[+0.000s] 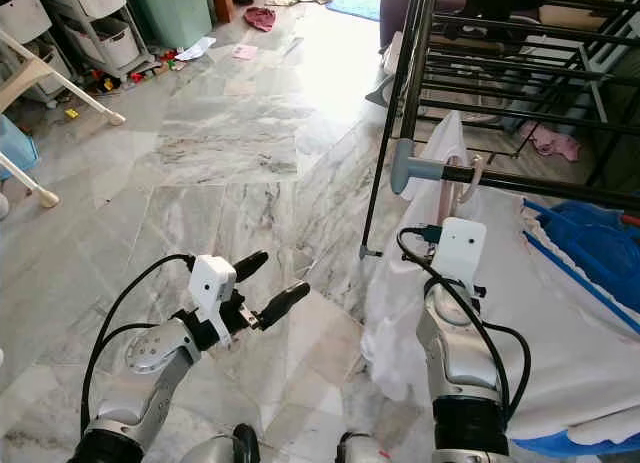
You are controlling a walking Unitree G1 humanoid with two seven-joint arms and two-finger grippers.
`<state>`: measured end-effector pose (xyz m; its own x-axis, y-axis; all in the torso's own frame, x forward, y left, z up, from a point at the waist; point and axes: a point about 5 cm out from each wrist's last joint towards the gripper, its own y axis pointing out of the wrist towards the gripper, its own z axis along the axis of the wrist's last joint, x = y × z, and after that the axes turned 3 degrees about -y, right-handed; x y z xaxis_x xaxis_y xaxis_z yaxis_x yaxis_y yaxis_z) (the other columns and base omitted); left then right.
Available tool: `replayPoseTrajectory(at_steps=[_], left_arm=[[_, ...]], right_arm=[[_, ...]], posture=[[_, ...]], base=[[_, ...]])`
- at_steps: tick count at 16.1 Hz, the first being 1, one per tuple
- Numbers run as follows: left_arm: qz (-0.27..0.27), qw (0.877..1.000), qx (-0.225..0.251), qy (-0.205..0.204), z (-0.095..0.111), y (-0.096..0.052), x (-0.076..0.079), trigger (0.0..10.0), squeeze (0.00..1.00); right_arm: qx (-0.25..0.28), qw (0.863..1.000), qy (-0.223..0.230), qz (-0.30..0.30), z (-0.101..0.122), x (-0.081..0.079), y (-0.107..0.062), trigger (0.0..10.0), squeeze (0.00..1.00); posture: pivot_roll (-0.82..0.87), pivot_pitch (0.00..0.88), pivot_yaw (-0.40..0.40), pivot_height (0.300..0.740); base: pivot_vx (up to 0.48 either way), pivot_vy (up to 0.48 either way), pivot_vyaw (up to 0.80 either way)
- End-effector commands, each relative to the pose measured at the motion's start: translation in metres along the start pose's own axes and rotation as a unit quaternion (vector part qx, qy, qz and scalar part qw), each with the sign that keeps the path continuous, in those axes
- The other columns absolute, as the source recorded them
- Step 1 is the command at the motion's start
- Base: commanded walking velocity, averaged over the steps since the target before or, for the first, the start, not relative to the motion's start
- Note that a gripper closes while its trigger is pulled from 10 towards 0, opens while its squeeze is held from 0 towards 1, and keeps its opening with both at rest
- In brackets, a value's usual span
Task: Hang hanger
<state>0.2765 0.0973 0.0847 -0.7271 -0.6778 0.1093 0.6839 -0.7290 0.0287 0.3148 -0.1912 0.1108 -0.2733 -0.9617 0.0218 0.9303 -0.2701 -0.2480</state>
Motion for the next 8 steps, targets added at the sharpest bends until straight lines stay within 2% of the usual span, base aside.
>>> replayPoseTrajectory(at_steps=[1, 3, 5, 8], left_arm=[[0.0, 1.0, -0.007, 0.004, -0.002, -0.003, -0.001, 10.0, 0.0], [0.0, 1.0, -0.009, 0.006, -0.003, -0.004, -0.002, 10.0, 0.0], [0.0, 1.0, -0.011, 0.007, -0.004, -0.004, -0.003, 10.0, 0.0], [0.003, 1.0, -0.013, 0.007, -0.006, -0.005, -0.005, 10.0, 0.0]], right_arm=[[-0.004, 1.0, -0.007, 0.0, -0.003, 0.003, -0.002, 10.0, 1.0], [0.048, 0.997, -0.064, 0.006, 0.007, 0.004, -0.006, 10.0, 1.0], [0.052, 0.997, -0.066, -0.001, 0.005, 0.007, -0.009, 10.0, 1.0], [0.067, 0.994, -0.092, 0.003, -0.001, 0.008, -0.018, 10.0, 1.0]], posture=[[-0.14, 0.197, 0.024, 0.74], [-0.14, 0.194, 0.027, 0.74], [-0.14, 0.193, 0.028, 0.74], [-0.14, 0.192, 0.03, 0.74]], base=[[0.0, 0.0, 0.0], [0.0, 0.0, 0.0], [0.0, 0.0, 0.0], [0.0, 0.0, 0.0]])
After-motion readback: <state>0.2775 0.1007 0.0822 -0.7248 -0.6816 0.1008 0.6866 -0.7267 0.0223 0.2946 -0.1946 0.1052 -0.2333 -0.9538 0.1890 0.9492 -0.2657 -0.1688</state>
